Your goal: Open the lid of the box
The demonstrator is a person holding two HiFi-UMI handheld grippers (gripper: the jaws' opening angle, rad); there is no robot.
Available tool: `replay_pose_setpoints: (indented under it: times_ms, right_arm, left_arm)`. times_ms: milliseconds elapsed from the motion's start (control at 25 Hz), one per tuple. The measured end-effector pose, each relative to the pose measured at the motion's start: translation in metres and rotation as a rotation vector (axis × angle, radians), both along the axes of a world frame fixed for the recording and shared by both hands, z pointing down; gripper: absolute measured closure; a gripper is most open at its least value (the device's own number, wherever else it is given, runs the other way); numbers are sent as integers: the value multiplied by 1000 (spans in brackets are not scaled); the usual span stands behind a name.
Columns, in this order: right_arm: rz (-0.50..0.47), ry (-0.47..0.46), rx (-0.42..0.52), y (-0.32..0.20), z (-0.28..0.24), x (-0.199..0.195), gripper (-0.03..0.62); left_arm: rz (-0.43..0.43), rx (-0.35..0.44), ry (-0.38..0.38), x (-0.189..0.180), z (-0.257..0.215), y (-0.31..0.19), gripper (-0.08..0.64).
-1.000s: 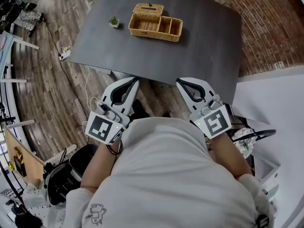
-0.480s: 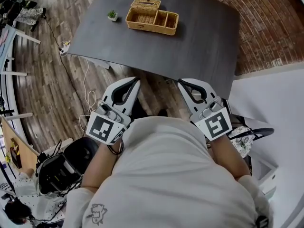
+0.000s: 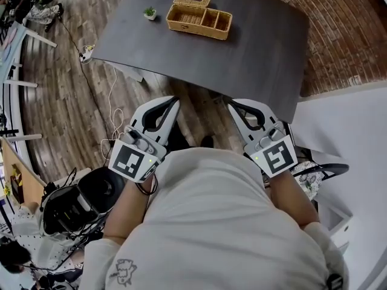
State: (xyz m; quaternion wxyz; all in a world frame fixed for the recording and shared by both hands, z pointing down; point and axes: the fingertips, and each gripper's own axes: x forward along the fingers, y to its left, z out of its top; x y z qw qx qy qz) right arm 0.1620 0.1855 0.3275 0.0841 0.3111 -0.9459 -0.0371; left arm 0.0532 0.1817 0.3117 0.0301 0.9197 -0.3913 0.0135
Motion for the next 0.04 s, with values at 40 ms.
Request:
replay_pose_setpoints:
  times_ms: [40]
  right_arm:
    - [-3, 2, 1, 2, 0, -1, 588]
  left_arm:
    - [-2, 0, 0, -1, 0, 2, 549]
